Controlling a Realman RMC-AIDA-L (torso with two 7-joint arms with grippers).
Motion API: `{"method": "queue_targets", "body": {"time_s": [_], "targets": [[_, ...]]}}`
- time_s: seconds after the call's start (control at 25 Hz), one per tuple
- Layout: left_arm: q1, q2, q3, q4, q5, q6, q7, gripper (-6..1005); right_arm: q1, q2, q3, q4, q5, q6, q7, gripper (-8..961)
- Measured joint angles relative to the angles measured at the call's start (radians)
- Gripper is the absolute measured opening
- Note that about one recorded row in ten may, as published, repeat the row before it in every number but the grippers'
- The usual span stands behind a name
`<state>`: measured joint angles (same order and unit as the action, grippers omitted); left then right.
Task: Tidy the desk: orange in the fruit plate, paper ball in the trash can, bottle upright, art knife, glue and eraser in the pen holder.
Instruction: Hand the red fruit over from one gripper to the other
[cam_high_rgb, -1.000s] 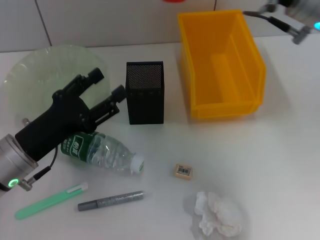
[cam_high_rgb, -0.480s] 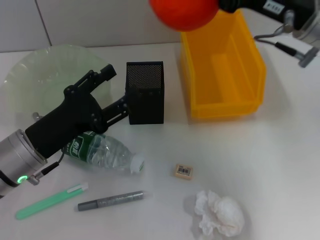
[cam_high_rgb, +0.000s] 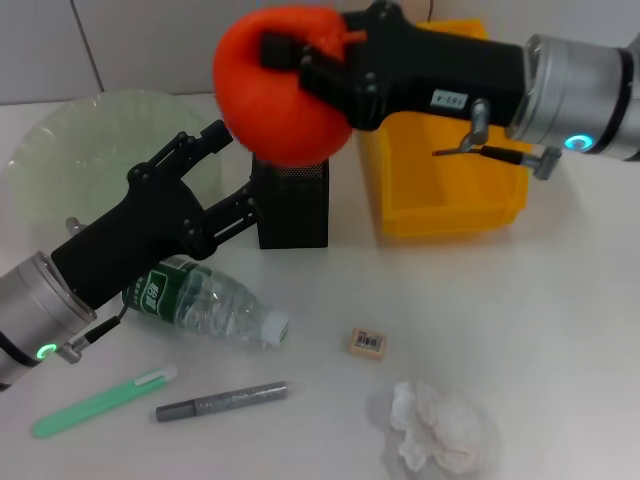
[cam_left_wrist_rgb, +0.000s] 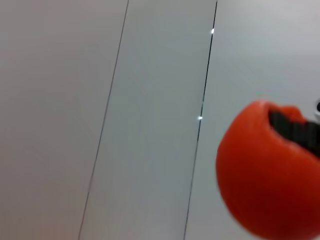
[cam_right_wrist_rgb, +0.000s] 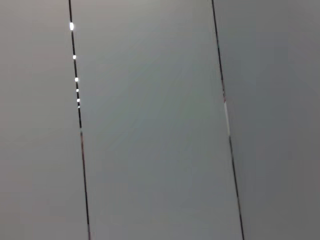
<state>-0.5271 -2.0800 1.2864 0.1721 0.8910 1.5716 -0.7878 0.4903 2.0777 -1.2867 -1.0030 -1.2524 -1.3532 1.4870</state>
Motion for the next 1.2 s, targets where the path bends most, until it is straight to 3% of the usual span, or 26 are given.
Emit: {"method": "queue_targets", "body": {"time_s": [0.76, 1.2], "targets": [[-0.010, 0.000, 0.090, 0.014, 0.008, 0.022, -0.026, 828, 0.032, 0.000, -0.002, 0.013, -0.048, -0.003, -0.016, 69], [-0.009, 0.000, 0.090, 0.020, 0.002, 0.048, -0.041, 828, 0.034, 0.001, -0.015, 0.014, -0.063, -0.008, -0.017, 77]]}}
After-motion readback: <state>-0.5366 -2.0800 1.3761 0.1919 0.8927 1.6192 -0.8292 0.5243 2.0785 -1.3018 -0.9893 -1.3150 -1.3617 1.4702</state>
